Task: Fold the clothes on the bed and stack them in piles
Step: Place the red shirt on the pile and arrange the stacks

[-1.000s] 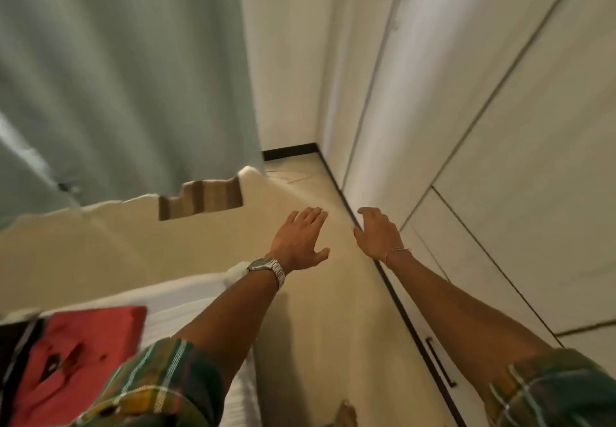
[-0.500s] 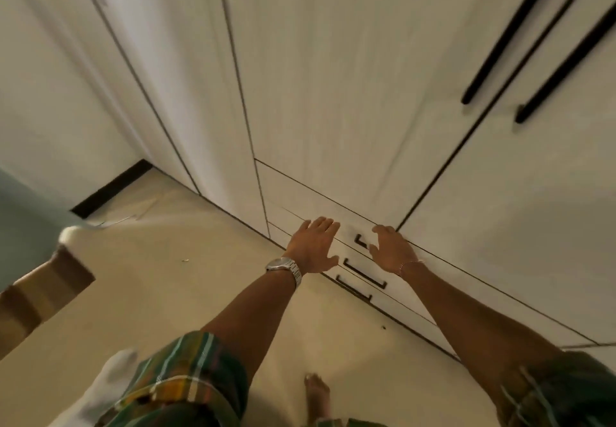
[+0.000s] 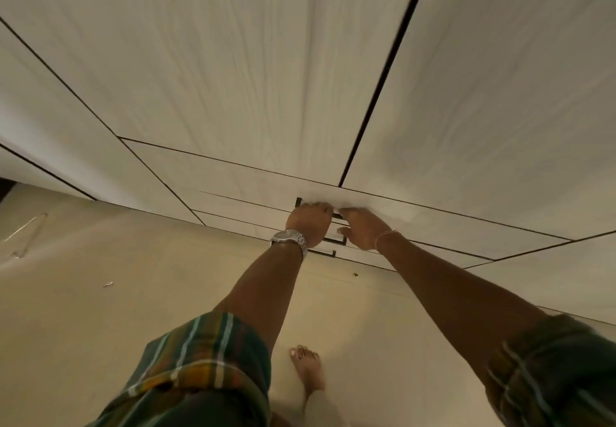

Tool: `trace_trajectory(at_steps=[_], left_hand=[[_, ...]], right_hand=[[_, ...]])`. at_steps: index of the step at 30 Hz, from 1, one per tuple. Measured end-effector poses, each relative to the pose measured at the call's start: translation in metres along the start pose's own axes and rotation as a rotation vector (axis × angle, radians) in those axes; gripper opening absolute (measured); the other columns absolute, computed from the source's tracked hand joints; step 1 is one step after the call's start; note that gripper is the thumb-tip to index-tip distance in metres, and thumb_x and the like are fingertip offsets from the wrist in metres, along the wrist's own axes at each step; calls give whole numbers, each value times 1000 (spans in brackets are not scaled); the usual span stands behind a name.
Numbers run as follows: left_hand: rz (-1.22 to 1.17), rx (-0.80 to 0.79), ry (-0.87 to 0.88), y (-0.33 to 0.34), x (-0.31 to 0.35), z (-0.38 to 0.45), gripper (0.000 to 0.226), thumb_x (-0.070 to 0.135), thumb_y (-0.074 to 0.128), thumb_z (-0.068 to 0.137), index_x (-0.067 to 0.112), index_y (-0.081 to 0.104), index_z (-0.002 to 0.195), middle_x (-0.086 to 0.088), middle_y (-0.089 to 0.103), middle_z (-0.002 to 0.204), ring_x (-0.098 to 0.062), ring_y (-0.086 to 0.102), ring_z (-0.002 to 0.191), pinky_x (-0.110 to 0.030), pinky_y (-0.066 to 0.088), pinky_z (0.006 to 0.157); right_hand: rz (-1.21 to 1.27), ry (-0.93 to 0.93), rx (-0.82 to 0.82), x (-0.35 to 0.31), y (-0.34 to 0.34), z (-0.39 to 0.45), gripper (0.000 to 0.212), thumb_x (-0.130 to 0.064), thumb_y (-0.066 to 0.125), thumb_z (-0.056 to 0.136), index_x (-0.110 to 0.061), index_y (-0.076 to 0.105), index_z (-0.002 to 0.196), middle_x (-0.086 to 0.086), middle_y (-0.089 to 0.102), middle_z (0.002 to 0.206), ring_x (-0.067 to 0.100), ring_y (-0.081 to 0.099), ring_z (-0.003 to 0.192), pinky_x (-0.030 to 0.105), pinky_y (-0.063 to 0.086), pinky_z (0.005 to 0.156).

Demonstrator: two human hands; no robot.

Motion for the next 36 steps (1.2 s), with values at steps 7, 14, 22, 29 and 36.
trace_trajectory(at_steps=[7, 14, 22, 29, 36], left_hand=[[-67, 157, -17, -2, 2, 12, 27, 8, 49, 101, 14, 67, 119, -6, 70, 114, -23, 69, 96, -34, 55, 84], [-5, 168, -27, 11, 15, -32, 16, 13, 55, 102, 9, 67, 113, -9, 69, 106, -21, 68, 92, -32, 57, 89], [10, 173, 15, 39, 44, -133, 25, 14, 47, 105, 15, 69, 116, -7, 71, 112, -24, 68, 99, -35, 54, 87], [53, 153, 26, 66, 68, -217, 29, 8, 44, 103, 15, 68, 119, -8, 69, 116, -27, 68, 102, -37, 53, 86], [72, 92, 21, 92, 82, -275, 27, 9, 49, 102, 14, 70, 117, -7, 71, 112, -26, 69, 99, -38, 56, 85]], right_hand=[[-383, 38, 181, -9, 3, 12, 22, -10, 52, 102, -12, 68, 117, 10, 71, 109, 26, 66, 102, 35, 52, 90], [-380, -9, 151, -28, 27, -20, 21, -13, 55, 101, -9, 65, 120, 11, 68, 119, 28, 63, 111, 36, 49, 99], [-339, -59, 104, -63, 93, -97, 27, -13, 47, 102, -11, 62, 125, 12, 64, 128, 30, 59, 121, 37, 44, 104], [-326, -36, 79, -100, 140, -169, 24, -11, 52, 101, -11, 65, 121, 12, 66, 124, 30, 62, 116, 37, 49, 97], [-325, -50, 51, -126, 178, -219, 26, -13, 51, 102, -15, 64, 125, 9, 66, 125, 28, 61, 118, 37, 49, 98]])
Point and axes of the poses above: each hand's wrist, its own z-axis towards the middle knuckle, its own y-axis out of the palm, x = y × z, the point moved 8 cm from there along z, towards the middle knuckle
